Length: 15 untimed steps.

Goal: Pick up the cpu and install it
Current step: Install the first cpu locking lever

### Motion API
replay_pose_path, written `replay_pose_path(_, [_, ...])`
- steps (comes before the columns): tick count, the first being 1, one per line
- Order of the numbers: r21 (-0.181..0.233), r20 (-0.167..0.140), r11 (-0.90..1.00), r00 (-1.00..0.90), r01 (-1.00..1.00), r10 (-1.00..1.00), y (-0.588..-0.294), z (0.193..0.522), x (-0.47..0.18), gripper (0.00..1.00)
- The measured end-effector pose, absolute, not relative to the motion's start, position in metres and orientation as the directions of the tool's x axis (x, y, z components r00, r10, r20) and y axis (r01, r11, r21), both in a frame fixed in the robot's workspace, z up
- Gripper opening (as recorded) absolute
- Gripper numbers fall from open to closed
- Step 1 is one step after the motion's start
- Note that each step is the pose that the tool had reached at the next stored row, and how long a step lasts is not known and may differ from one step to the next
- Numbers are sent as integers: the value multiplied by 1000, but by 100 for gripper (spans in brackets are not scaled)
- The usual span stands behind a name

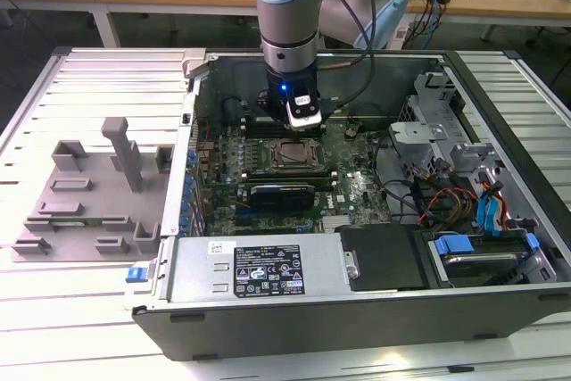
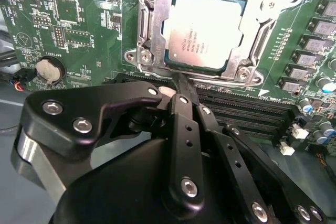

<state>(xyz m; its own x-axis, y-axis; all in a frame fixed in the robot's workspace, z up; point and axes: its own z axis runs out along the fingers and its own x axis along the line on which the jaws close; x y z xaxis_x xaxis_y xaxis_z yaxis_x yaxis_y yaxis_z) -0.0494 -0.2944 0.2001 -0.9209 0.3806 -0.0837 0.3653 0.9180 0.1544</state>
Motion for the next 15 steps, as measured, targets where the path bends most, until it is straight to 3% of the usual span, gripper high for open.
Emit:
replay_pose_path(7, [176,-83,915,-920,364,382,-294,199,-49,11])
replay_pose_path(15, [169,-85,914,-918,370,387,-294,218,-49,11])
